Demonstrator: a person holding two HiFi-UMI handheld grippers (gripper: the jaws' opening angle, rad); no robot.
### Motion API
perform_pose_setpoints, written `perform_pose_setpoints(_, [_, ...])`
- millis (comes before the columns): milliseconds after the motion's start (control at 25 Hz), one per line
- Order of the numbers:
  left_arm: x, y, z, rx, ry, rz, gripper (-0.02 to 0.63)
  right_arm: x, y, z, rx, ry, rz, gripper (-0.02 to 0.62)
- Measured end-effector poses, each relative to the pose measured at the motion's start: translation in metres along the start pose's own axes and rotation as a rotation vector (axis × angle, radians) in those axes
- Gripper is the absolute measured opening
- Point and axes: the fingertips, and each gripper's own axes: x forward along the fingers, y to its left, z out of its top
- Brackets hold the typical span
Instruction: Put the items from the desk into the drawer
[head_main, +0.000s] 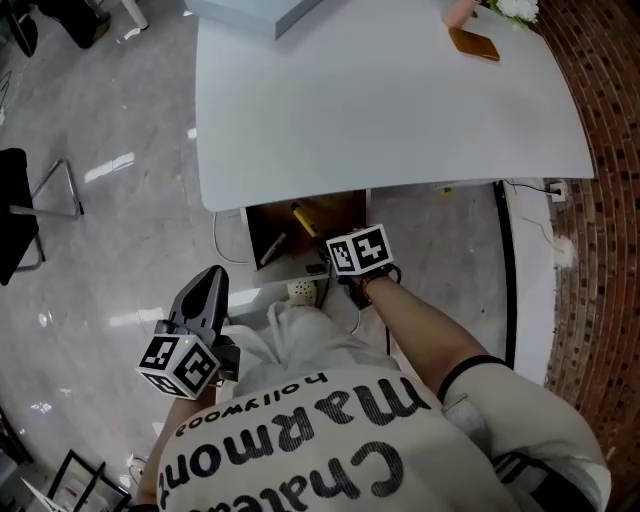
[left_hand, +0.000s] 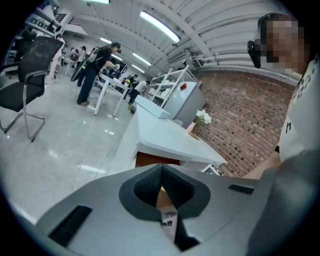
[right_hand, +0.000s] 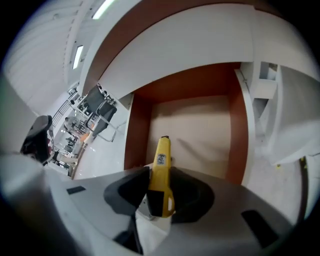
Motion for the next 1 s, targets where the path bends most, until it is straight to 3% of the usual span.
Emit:
perform_pose_setpoints(320, [0.003, 0.016, 0.003, -0.007, -0.002, 0.013, 0.002, 0.028, 0.0, 0.012, -0.186, -0.027, -0.03, 0.135])
perform_pose_setpoints(1000, [0.006, 0.053, -0.024, -0.08, -0.01, 0.084, 0.002, 0.081, -0.029, -0.012, -0.39, 0.175, -0.109, 0.135])
